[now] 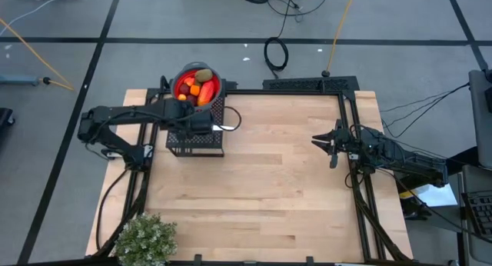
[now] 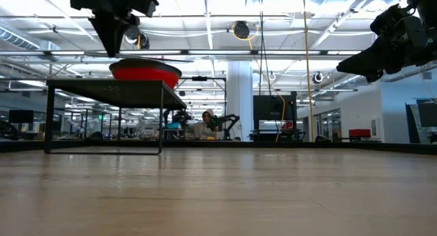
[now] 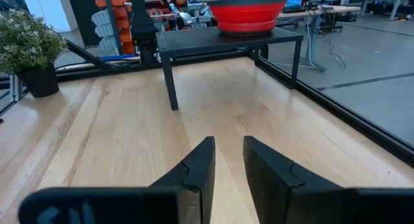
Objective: Pick & Place Fruit
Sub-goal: Put the knife on the shelf
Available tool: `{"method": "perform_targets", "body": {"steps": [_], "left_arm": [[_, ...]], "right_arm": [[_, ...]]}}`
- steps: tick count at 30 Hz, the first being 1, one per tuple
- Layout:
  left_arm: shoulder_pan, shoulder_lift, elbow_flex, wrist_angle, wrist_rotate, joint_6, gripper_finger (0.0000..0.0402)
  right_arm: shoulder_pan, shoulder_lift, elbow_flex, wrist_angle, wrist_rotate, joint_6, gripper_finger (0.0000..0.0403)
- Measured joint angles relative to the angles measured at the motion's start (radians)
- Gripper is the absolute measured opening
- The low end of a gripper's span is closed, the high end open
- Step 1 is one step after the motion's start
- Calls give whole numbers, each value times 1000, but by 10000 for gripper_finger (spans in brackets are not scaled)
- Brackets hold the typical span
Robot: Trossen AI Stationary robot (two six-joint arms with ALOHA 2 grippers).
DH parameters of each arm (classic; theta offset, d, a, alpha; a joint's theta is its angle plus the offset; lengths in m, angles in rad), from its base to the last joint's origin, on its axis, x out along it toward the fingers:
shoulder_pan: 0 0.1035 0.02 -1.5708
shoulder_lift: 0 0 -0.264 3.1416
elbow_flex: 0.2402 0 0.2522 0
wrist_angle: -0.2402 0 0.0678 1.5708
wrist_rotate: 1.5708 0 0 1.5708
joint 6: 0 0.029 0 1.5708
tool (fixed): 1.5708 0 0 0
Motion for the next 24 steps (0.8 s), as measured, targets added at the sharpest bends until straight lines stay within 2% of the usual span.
{"method": "perform_targets", "body": {"steps": [5,15,24], "left_arm": [[20,-39,-27,0,4,9,26],[27,-170,-174,72,-18,8,26],[37,-177,-260,126,-52,39,26]], "right_arm": [[0,0,0,0,0,0,73],[0,0,0,2,0,0,73],[0,0,0,1,0,0,73]]}}
